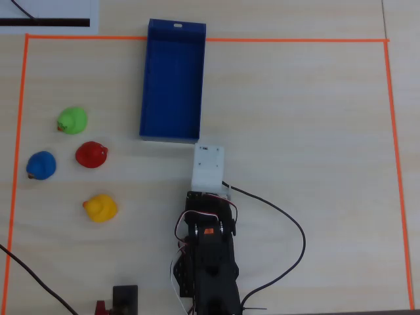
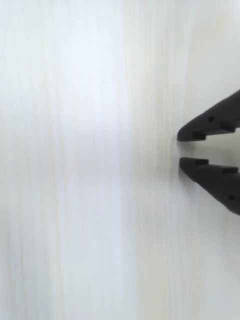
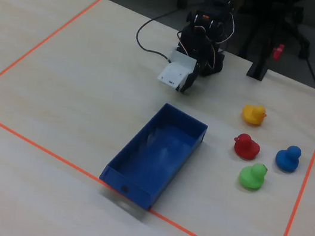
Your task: Grasp green duck and put it into box.
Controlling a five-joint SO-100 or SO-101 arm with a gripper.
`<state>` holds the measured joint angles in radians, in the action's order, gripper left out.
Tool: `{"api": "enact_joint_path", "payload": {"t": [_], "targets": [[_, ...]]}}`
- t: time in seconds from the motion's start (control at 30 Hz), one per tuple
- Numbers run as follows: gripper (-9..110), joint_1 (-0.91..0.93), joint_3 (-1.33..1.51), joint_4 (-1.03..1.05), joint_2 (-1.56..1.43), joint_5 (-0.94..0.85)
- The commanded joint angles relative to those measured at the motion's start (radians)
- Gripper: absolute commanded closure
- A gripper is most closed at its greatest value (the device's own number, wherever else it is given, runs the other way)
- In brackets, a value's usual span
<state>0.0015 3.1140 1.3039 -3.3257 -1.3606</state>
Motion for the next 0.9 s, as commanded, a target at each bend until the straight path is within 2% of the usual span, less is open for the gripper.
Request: {"api": "enact_joint_path", "payload": {"t": [0.0, 0.1, 0.2, 0.27, 0.33, 0.43, 0.53, 0.63, 0.8, 0.87], "targets": [[101, 0.008, -0.003, 0.011, 0.014, 0.021], [101, 0.041, -0.003, 0.015, 0.014, -0.066], [100, 0.124, -0.060, -0.115, 0.054, -0.054], [98, 0.153, -0.224, -0.216, 0.176, 0.183], [99, 0.195, -0.483, -0.204, 0.344, 0.376], [100, 0.183, -0.908, -0.048, 0.632, 0.419], [90, 0.083, -1.215, 0.161, 0.865, 0.410], [81, -0.080, -1.379, 0.291, 1.039, 0.437], [72, -0.368, -1.565, 0.347, 1.264, 0.581], [62, -0.472, -1.667, 0.380, 1.364, 0.617]]}}
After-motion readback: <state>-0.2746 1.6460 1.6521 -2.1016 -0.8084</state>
